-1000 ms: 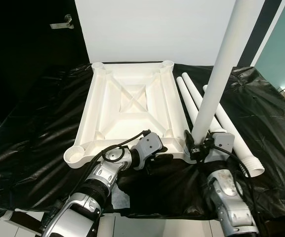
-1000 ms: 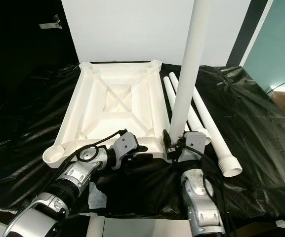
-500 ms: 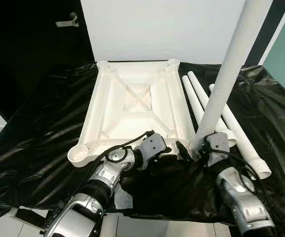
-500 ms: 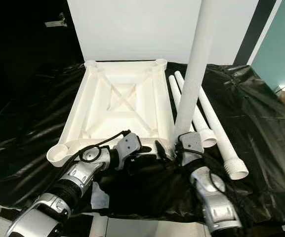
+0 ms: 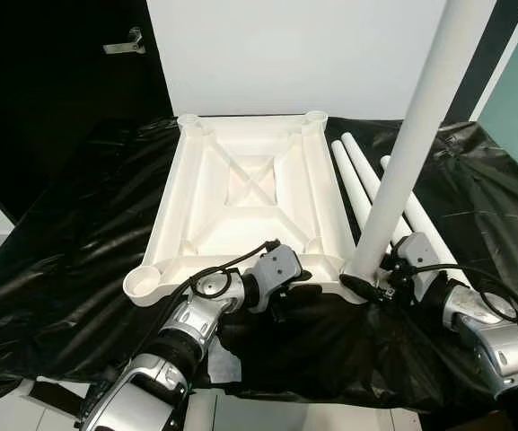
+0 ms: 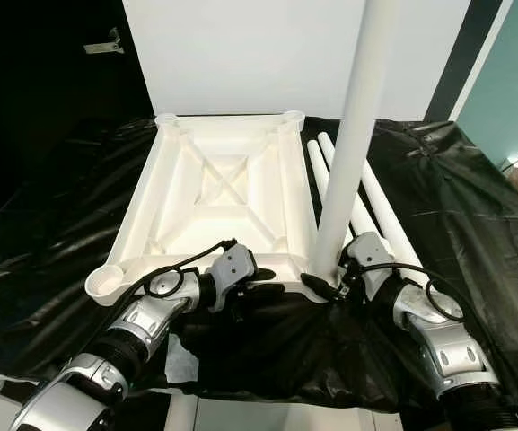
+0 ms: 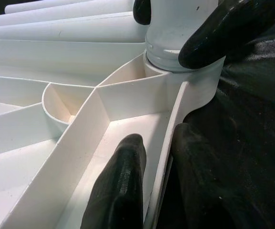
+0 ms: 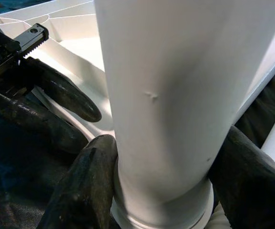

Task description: Building children table

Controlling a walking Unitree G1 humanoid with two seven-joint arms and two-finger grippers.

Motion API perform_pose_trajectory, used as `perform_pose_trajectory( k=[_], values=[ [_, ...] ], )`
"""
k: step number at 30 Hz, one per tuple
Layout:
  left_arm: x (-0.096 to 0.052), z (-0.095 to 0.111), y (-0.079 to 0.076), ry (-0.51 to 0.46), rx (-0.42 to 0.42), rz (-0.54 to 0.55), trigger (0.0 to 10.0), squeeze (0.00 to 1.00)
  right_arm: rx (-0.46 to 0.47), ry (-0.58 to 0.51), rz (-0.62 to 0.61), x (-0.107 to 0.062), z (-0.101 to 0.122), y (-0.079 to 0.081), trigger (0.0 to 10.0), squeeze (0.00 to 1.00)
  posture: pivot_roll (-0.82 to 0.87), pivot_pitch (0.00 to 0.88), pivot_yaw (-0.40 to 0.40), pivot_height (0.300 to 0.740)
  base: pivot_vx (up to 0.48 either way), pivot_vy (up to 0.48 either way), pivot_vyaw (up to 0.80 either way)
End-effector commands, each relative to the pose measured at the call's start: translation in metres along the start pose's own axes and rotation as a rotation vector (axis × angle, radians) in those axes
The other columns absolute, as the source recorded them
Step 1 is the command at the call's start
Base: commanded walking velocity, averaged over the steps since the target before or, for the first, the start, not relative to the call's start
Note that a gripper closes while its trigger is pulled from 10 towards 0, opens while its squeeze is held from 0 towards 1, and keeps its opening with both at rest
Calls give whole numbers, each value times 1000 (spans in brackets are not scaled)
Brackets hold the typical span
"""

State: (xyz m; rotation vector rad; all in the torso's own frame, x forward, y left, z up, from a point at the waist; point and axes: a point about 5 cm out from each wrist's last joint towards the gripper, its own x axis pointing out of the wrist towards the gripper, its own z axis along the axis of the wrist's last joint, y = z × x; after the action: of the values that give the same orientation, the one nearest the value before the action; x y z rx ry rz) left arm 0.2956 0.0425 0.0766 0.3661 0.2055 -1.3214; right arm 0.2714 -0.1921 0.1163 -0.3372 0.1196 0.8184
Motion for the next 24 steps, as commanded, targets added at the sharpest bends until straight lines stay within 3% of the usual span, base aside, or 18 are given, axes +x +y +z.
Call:
perform_pose_trajectory(
  k=[1, 8, 9, 12, 14, 16, 17, 18, 19, 24],
  values=[
    [-1, -39, -24, 148, -116, -107, 10000, 0, 21, 50, 74, 4, -12, 11, 0, 0, -25, 0, -13, 740, 0, 0, 0],
    [-3, -40, -25, 151, -119, -105, 10000, 0, 72, 67, 93, 5, -18, 18, 0, 0, -22, 0, -9, 740, 0, 0, 0],
    [-3, -40, -24, 152, -118, -104, 10000, 0, 128, 48, 13, 10, -23, 25, 0, 0, -22, 0, -10, 740, 0, 0, 0],
    [-3, -40, -24, 152, -118, -103, 10000, 0, 147, 38, -21, 12, -24, 27, 0, 0, -22, 0, -10, 740, 0, 0, 0],
    [-3, -39, -24, 151, -117, -101, 10000, 0, 202, -45, -386, 23, -24, 35, 0, 0, -15, 0, -6, 740, 0, 0, 0],
    [-3, -39, -24, 151, -117, -101, 10000, 0, 202, -45, -386, 23, -24, 35, 0, 0, -15, 0, -6, 740, 0, 0, 0],
    [-3, -39, -23, 150, -117, -101, 10000, 0, 218, -61, -527, 24, -23, 38, 0, 0, -16, 0, -6, 740, 0, 0, 0],
    [-3, -39, -23, 150, -117, -101, 10000, 0, 218, -61, -527, 24, -23, 38, 0, 0, -16, 0, -6, 740, 0, 0, 0],
    [-3, -39, -23, 154, -112, -108, 10000, 0, 251, -31, -703, 26, -28, 47, 0, 0, -14, 0, -4, 740, 0, 0, 0],
    [-4, -38, -22, 154, -111, -108, 10000, 0, 275, -5, -784, 27, -30, 47, 0, 0, -13, 0, -4, 740, 0, 0, 0]
  ],
)
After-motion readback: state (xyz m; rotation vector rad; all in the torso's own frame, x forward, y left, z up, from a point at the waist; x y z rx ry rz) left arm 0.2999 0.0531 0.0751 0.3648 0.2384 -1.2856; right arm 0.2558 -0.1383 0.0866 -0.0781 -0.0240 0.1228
